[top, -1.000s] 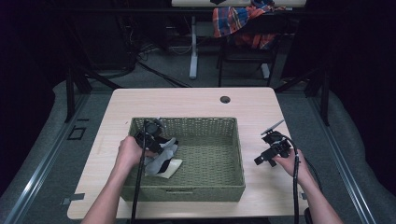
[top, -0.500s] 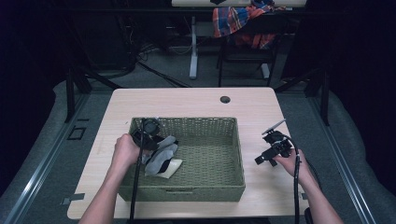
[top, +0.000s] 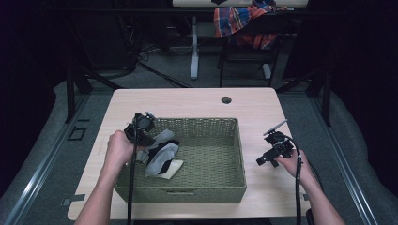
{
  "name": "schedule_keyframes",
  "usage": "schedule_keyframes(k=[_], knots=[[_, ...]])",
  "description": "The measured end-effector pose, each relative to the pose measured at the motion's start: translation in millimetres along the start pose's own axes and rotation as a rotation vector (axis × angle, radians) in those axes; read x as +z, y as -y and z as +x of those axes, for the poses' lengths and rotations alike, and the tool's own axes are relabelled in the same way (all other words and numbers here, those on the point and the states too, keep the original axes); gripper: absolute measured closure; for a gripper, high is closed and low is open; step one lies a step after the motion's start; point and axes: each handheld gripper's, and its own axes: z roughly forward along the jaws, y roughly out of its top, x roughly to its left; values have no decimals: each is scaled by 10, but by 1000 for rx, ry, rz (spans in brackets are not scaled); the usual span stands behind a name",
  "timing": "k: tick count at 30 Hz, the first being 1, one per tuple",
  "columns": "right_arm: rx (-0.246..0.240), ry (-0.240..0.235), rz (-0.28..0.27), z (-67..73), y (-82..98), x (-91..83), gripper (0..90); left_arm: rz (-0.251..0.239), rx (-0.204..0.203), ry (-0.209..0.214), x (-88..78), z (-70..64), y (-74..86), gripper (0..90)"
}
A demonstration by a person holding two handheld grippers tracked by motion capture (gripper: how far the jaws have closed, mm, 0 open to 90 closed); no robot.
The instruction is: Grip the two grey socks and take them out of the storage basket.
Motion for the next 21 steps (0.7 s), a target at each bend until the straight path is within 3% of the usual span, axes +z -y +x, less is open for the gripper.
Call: schedule_keyframes(k=[6,7,9,16,21], knots=[[-1,4,1,-8,3,-5,127,-16,1,-6,-84,15,-9,868],[24,-2,-32,4,17,15,127,-17,3,-10,-107,20,-9,868],[6,1,-10,-5,7,-4,127,-23,0,-10,-116,22,-7,868],[14,-1,-18,-5,12,-5,127,-37,-7,-16,-191,62,-27,868],[6,2,-1,-17,4,-15,126,-33,1,-13,-200,85,-120,868]])
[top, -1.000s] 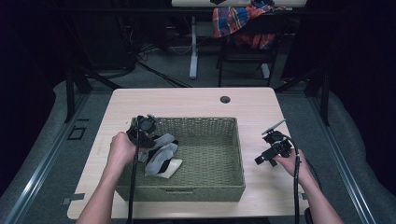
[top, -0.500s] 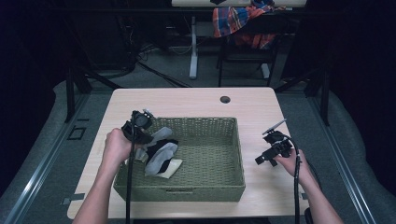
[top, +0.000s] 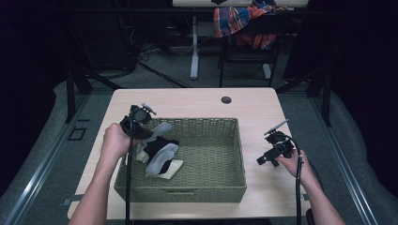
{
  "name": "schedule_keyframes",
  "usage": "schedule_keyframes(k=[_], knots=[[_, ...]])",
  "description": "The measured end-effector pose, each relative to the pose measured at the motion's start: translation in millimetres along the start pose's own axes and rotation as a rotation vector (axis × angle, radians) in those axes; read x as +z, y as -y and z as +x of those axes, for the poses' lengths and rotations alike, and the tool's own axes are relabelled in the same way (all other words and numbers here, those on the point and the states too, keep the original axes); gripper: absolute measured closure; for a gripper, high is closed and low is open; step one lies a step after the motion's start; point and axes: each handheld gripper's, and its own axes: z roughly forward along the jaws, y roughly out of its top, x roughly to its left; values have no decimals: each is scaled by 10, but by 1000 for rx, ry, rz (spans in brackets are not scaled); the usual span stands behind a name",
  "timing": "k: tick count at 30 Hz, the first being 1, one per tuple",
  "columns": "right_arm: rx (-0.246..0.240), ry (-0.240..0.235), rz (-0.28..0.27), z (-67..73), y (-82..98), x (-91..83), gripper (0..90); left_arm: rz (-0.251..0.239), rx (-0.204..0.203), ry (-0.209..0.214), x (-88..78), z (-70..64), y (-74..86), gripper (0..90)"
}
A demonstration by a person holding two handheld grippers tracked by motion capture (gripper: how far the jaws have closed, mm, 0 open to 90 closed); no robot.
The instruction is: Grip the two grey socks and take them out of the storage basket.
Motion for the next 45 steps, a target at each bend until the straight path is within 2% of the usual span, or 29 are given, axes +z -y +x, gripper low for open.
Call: schedule_keyframes(k=[11,21,33,34,37,40,42,45], knots=[[-1,0,-1,0,0,-7,126,26,10,5,-55,72,-116,868],[0,4,-1,-3,3,-8,126,33,9,-22,-231,176,-223,868],[2,3,-3,-5,3,-10,126,18,-12,-49,-441,319,-264,868],[21,-2,-28,8,11,4,126,11,-19,-60,-480,349,-263,868],[22,-2,-28,8,12,5,126,11,-24,-64,-519,377,-261,868],[21,-2,-28,8,11,4,126,0,-43,-79,-580,430,-246,868],[4,-4,-5,-4,3,-11,126,-6,-65,-93,-622,488,-220,868],[6,-6,-8,-4,3,-12,126,-4,-72,-99,-648,539,-194,868]])
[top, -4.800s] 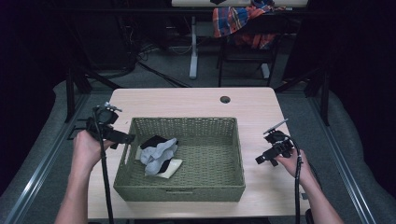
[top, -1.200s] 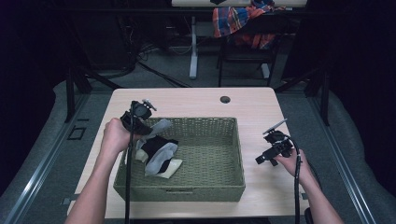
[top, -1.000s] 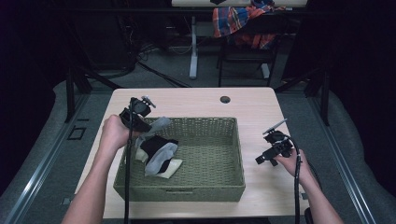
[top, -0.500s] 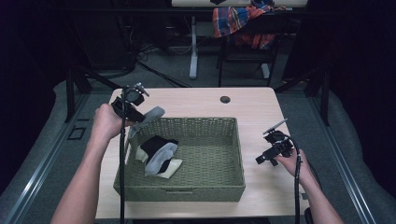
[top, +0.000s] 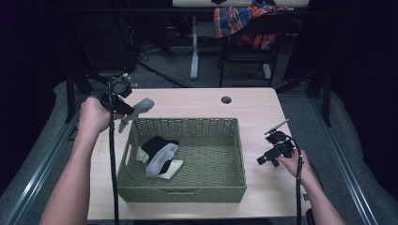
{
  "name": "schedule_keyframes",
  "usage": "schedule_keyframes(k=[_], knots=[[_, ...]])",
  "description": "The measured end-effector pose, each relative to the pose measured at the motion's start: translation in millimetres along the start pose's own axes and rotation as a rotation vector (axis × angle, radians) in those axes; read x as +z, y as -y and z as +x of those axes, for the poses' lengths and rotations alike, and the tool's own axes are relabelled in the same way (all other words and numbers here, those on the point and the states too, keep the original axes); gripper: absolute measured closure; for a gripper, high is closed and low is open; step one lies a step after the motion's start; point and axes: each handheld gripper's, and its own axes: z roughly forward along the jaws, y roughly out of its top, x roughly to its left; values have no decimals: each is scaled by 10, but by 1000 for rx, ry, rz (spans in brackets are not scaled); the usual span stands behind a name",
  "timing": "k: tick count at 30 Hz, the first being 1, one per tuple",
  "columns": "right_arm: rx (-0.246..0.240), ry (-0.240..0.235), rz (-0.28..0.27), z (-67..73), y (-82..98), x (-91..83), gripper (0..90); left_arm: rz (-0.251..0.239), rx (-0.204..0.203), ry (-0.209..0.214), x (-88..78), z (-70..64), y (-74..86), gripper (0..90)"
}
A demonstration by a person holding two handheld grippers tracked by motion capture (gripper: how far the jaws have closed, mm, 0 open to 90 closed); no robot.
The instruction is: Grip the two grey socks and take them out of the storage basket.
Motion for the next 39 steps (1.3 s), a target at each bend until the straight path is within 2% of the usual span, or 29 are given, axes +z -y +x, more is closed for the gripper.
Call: schedule_keyframes(k=[6,7,8,11,15,17,22,25,30,31,34,39], knots=[[-4,8,4,2,-1,1,126,5,-47,-20,-7,169,103,868],[-4,8,3,3,-2,2,126,5,-68,-24,-3,231,144,868],[-4,8,3,3,-2,2,126,5,-68,-24,-3,231,144,868],[-4,8,4,2,-2,3,126,6,-106,-38,15,340,221,868],[-4,7,4,3,-3,3,127,10,-134,-46,46,424,288,868],[-4,8,4,3,-3,3,127,12,-164,-51,80,488,348,868],[-4,7,5,4,-3,3,127,23,-196,-54,138,564,419,868],[-2,7,1,8,-4,5,127,35,-240,-61,248,639,511,868],[-4,7,3,6,-3,2,127,50,-265,-55,370,675,601,868],[-4,6,4,5,-4,2,127,47,-281,-55,433,686,646,868],[-5,4,7,5,-6,5,127,57,-289,-53,487,705,687,868],[-8,4,9,1,-6,4,127,67,-326,-50,697,709,821,868]])
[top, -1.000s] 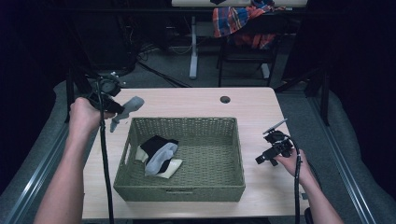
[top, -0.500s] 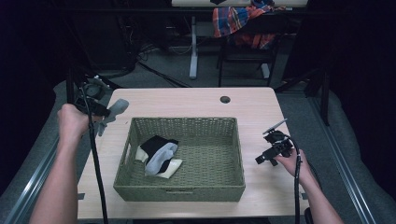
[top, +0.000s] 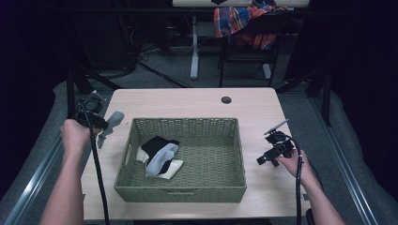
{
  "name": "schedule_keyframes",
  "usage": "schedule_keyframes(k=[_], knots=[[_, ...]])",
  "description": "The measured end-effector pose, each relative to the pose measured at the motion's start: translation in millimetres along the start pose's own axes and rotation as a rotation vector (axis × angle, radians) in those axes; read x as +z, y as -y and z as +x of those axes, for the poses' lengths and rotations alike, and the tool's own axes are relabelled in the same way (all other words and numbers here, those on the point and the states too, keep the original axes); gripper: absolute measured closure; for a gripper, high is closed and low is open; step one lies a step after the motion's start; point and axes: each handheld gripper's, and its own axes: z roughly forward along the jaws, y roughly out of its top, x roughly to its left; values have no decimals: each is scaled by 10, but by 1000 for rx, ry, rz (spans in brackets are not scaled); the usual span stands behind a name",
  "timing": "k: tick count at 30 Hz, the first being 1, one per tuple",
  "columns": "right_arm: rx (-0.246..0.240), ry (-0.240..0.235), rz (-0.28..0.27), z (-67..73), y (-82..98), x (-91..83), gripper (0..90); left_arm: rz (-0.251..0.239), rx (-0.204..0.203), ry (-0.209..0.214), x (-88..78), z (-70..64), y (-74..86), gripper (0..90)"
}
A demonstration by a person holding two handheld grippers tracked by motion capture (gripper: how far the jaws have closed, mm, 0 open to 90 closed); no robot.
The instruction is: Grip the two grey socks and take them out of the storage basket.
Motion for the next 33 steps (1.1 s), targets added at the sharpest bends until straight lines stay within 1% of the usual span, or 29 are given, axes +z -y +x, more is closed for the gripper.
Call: schedule_keyframes(k=[1,5,8,9,10,11,12,14,15,21,22,23,24,25,26,27,29,30,31,32,33], knots=[[0,0,0,0,0,0,127,0,0,0,0,0,0,868],[2,-2,-2,4,-1,4,127,11,-19,5,144,-2,68,868],[1,-2,-3,3,-1,5,127,31,-34,14,305,-10,135,868],[1,-2,-3,3,-1,5,127,31,-34,14,305,-10,135,868],[2,-1,-3,2,-1,5,127,32,-42,13,379,-19,164,868],[2,-1,-3,2,-1,5,127,32,-42,13,379,-19,164,868],[1,-1,-3,1,0,7,127,42,-44,13,415,-26,176,868],[1,-2,-3,3,-2,8,127,55,-53,27,483,-29,192,868],[-1,-4,-1,3,-3,6,127,58,-53,23,518,-31,197,868],[-1,-4,-1,1,-3,9,127,93,-67,48,686,-55,207,866],[0,-4,-1,2,-3,9,127,101,-76,67,740,-59,218,862],[0,-4,-1,2,-3,9,127,101,-76,67,740,-59,218,859],[-2,-3,-1,2,-2,7,127,106,-85,83,776,-58,234,850],[-2,-3,-1,2,-2,7,127,106,-85,83,776,-58,234,818],[1,-3,-4,3,-2,6,127,112,-88,97,781,-53,240,818],[0,-3,-3,-1,-1,0,127,102,-91,107,785,-50,250,794],[2,-8,-7,-3,1,4,127,100,-93,117,744,-35,259,711],[2,-9,-5,-2,-1,3,127,88,-91,128,691,-25,265,630],[2,-9,-5,-2,-1,3,127,88,-91,128,691,-25,265,591],[1,-2,-5,0,-3,3,127,88,-89,132,654,-23,263,555],[1,-2,-5,0,-3,3,127,87,-86,138,614,-21,257,555]])
